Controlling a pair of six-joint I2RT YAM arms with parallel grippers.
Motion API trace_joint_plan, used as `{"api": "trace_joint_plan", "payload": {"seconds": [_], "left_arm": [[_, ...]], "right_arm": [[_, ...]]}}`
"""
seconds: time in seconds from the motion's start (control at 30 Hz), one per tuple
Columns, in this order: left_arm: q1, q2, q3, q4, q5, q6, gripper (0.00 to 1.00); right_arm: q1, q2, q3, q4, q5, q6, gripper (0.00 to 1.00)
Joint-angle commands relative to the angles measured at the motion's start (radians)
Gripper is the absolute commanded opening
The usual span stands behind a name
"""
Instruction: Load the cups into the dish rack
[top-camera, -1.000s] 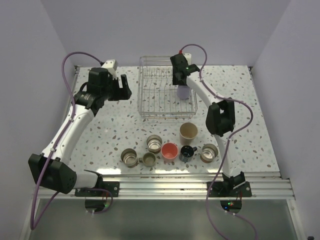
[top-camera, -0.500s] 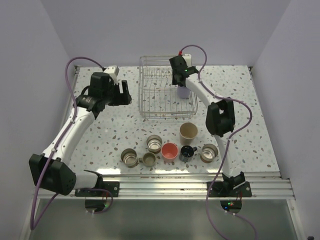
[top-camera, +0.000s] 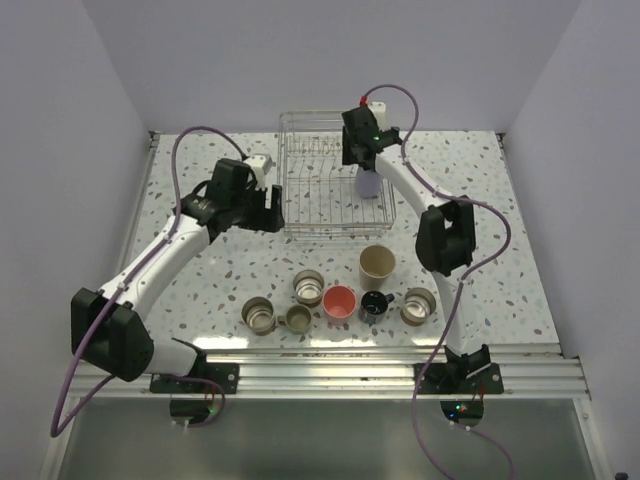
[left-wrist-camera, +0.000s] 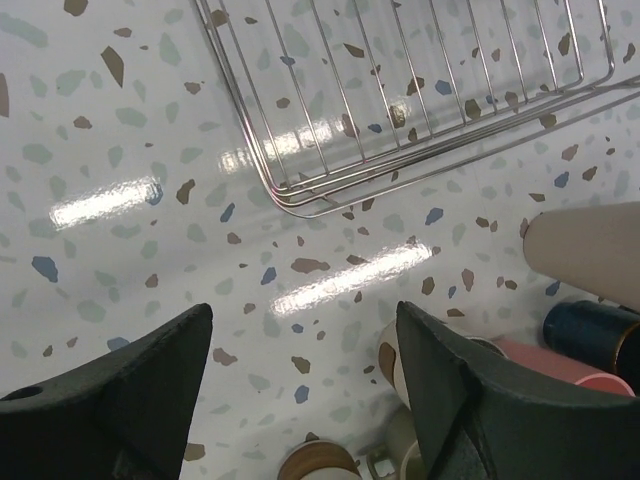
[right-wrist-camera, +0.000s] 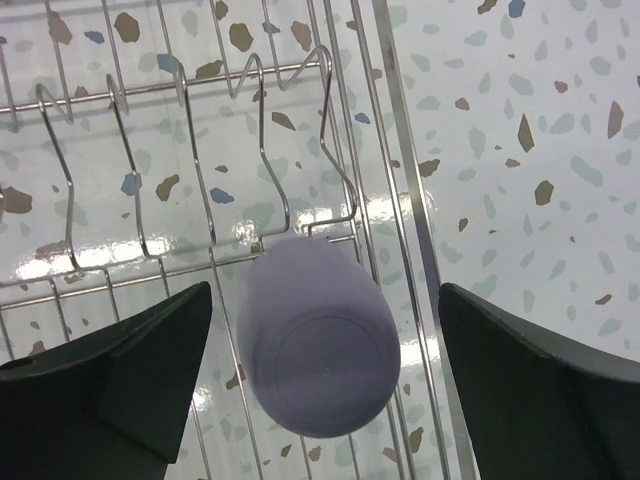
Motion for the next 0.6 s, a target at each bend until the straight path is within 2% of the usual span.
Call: {"api": "trace_joint_plan", "payload": {"seconds": [0.0,0.17,0.27,0.37,0.47,0.57], "left_arm": [[-0.027,0.028,-0.009,-0.021,0.011,0.027,0.77],[-0.067,0.046,-0.05,-0.029,0.058,0.031,0.68],[-0.087,0.043,-0.074,-0.037,0.066,0.042,0.66],[-0.102,0.035,-0.094,-0.034,0.084,0.05,0.66],[-0.125,0.043,-0.107,-0.026,0.101,0.05,0.65],[-0.156,0.043,-0.13,-0.012,0.107,0.041,0.64]], "right_arm": [[-0.002,-0.14,0.012,0.039,0.007,-0.025,0.99],[-0.002,-0.222,0.012,0.02,-0.042,0.01,0.99],[0.007,-0.316,-0.039,0.005,-0.127,0.066,0.99],[0.033,-0.443,-0.186,0.036,-0.175,0.087,0.98],[0.063,-0.578,-0.429,0.076,-0.212,0.09,0.99],[0.073,-0.699,-0.593,0.089,-0.241,0.113,0.99]]}}
